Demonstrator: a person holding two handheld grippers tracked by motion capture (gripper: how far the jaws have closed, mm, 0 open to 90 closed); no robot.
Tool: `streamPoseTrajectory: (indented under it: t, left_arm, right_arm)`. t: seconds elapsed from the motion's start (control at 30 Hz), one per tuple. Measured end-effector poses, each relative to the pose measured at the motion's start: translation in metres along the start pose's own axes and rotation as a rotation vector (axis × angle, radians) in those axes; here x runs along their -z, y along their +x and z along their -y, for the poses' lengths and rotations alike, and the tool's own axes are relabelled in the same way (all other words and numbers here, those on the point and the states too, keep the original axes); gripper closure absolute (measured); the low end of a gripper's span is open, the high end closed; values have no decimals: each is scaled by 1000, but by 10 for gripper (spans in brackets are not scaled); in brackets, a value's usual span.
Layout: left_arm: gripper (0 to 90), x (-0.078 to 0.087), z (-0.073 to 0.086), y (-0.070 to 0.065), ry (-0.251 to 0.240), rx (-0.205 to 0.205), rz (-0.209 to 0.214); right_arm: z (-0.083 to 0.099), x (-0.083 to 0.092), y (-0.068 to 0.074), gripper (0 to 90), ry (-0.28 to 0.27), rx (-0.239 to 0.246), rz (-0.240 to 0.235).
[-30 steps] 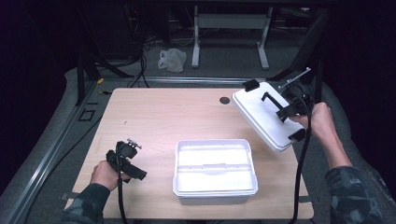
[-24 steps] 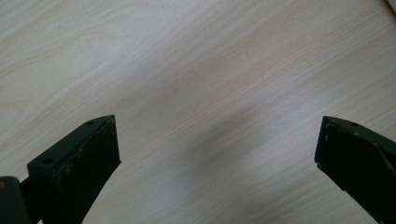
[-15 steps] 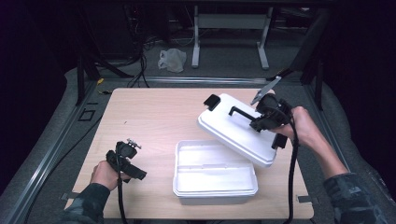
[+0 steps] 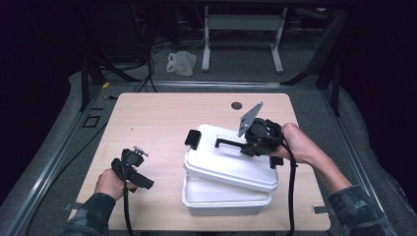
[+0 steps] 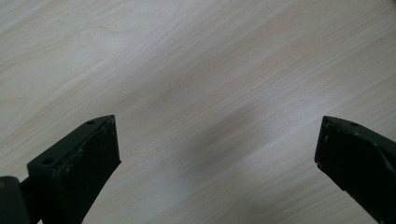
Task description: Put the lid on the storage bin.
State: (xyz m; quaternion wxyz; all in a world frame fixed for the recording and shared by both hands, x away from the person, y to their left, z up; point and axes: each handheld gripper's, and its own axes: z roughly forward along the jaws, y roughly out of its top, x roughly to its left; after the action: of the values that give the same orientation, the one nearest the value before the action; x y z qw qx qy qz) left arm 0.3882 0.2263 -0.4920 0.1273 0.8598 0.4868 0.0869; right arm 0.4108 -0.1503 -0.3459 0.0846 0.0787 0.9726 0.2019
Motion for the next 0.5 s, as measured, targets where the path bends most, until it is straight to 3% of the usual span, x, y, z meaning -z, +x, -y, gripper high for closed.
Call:
streamPoseTrajectory:
  t: [0.13,0.5]
  left_arm:
    - [0,0,0,0,0,0,0]
    - [0,-3,0,-1,16,-11,-3]
  right_arm:
    - [-2,-6,8,850,-4,59,-6]
    - [-5,-27,25,849,30,163,-66]
